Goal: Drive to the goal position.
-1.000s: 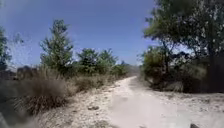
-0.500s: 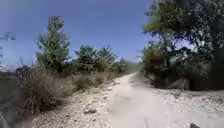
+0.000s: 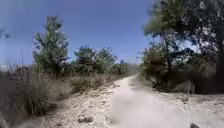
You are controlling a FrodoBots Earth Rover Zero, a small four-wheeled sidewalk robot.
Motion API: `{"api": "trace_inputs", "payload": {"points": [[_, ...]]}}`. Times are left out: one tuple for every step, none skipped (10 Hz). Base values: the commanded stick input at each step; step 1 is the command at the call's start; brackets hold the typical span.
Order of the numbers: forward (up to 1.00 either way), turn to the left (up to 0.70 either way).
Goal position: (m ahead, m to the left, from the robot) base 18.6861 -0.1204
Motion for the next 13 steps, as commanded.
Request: {"api": "trace_inputs", "payload": {"points": [[0.45, 0.02], [0.45, 0.02], [0.45, 0.02], [0.45, 0.02], [0.45, 0.02], [0.45, 0.02], [0.45, 0.02], [0.45, 0.02], [0.45, 0.02], [0.45, 0.02], [0.45, 0.02], [0.45, 0.02], [0.45, 0.02]]}}
